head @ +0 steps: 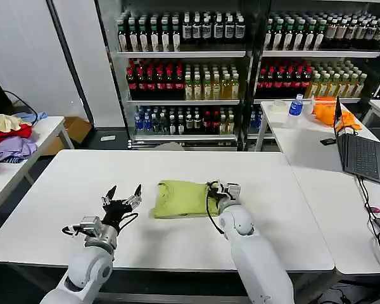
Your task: Fold and organize the clothes.
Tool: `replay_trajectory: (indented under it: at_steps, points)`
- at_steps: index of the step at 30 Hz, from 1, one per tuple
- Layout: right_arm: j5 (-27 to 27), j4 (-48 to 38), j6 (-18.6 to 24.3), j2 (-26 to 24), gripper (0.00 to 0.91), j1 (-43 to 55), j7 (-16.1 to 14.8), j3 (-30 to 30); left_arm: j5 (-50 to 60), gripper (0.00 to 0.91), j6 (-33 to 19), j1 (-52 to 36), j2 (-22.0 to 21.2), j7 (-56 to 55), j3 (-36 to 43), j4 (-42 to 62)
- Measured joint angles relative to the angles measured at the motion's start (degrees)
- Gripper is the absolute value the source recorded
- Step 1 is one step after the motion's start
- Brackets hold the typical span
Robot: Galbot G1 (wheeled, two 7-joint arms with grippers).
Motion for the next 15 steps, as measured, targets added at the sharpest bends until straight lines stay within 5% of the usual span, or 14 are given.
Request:
replay_trajectory:
  at_steps: [11, 12, 13, 14, 15]
  points:
    - [-1.4, -2.6, 0.7, -1.7, 0.0, 2.2, -0.9, 0.4, -0.7, 0.907, 0.6, 1.0, 0.3, 0.5, -0.3, -0.9]
    - [-1.8, -2.9, 0.8, -2.0, 0.282, 2.3, -1.1, 0.4, -0.7, 0.907, 0.7, 1.2, 0.3, 0.6, -0.3, -1.0]
    - [-2.3, -3.1, 0.9, -2.4, 0.675, 2.4, -1.3, 0.5, -0.7, 0.907, 0.7, 1.2, 0.2, 0.6, -0.3, -1.0]
    - [-2.8, -3.3, 1.0, -2.7, 0.907, 2.6, -1.4, 0.5, -0.7, 0.907, 0.7, 1.4, 0.2, 0.6, -0.3, -1.0]
    - [-3.3, -3.5, 1.2, -3.0, 0.907, 2.7, -1.7, 0.6, -0.7, 0.907, 0.7, 1.5, 0.1, 0.7, -0.3, -1.0]
